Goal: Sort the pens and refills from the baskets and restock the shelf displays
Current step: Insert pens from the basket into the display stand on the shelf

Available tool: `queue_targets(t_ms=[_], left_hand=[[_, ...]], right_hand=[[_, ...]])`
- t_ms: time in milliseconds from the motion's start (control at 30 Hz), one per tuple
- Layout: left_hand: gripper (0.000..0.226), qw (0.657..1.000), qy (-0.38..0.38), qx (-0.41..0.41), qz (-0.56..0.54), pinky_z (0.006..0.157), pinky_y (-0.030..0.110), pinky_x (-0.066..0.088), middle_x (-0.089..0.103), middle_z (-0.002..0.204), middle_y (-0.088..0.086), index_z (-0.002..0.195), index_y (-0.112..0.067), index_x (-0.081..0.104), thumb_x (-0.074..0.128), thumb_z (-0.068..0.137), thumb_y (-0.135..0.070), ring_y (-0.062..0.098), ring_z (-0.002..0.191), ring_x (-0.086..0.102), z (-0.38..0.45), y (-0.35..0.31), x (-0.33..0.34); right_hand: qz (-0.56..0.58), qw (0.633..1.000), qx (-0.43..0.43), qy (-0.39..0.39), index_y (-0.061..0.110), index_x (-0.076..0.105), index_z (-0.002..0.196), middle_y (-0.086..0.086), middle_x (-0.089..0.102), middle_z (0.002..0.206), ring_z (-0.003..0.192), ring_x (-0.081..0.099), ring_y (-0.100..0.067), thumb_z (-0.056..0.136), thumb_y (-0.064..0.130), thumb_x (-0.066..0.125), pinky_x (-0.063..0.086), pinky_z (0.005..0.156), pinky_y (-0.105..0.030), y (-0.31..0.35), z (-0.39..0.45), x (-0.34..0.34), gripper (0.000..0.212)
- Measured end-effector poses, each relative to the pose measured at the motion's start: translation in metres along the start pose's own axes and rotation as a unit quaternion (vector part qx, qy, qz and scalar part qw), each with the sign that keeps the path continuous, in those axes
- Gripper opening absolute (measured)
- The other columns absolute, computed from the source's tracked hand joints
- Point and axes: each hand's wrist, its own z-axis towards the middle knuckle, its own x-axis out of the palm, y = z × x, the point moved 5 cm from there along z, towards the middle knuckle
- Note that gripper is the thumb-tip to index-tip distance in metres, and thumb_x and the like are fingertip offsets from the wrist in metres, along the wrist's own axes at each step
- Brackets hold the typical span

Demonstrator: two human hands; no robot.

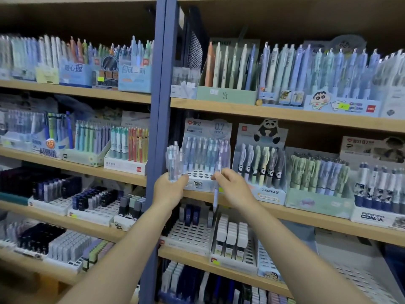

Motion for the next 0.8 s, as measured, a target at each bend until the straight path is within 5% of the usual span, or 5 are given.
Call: queue_targets(t_ms=[133,267,433,633,800], left_hand=[[0.016,0.999,0.019,-0.028,-0.019,0.051,0.028,0.039,0.055,0.06,0.004,0.085,-0.017,0.061,0.068,0.093,-0.029,0.017,0.049,0.047,-0.001,0.007,-0.002],[0.015,0.999,0.025,-0.026,-0.034,0.055,0.029,0.042,0.055,0.06,0.003,0.089,-0.019,0.062,0.07,0.093,-0.031,0.017,0.052,0.049,-0.004,0.007,-0.007],[0.015,0.997,0.025,-0.017,-0.069,0.08,0.04,0.056,0.057,0.057,-0.005,0.095,-0.02,0.064,0.072,0.092,-0.032,0.016,0.058,0.057,-0.014,0.008,-0.012],[0.031,0.998,0.021,-0.01,-0.052,0.059,0.026,0.047,0.068,0.084,0.001,0.104,-0.015,0.063,0.074,0.089,-0.039,0.006,0.056,0.065,-0.021,0.002,-0.02],[0.032,0.998,0.003,-0.02,-0.061,0.064,0.03,0.051,0.075,0.1,0.009,0.106,-0.015,0.066,0.076,0.088,-0.039,0.017,0.07,0.07,-0.019,0.002,-0.025]], right_hand=[[-0.018,1.0,-0.015,0.001,0.009,0.063,0.103,0.006,0.055,0.086,0.076,0.05,-0.006,0.105,0.029,0.044,0.037,0.065,-0.024,0.005,0.004,0.002,0.028],[0.008,1.0,-0.023,-0.001,-0.001,0.06,0.105,-0.001,0.056,0.089,0.082,0.052,-0.016,0.105,0.027,0.044,0.04,0.072,-0.029,0.004,0.005,-0.003,0.033],[0.026,0.999,-0.02,-0.006,-0.003,0.059,0.105,-0.007,0.06,0.099,0.085,0.054,-0.012,0.105,0.028,0.044,0.04,0.073,-0.025,0.005,0.001,-0.008,0.034],[0.047,0.998,-0.016,-0.043,0.005,0.067,0.1,0.004,0.056,0.083,0.075,0.051,-0.008,0.106,0.028,0.045,0.038,0.066,-0.025,0.01,0.0,-0.015,0.032],[0.071,0.994,-0.032,-0.07,0.008,0.073,0.098,-0.006,0.059,0.081,0.068,0.05,-0.013,0.102,0.03,0.054,0.044,0.068,-0.029,0.024,0.002,-0.011,0.03]])
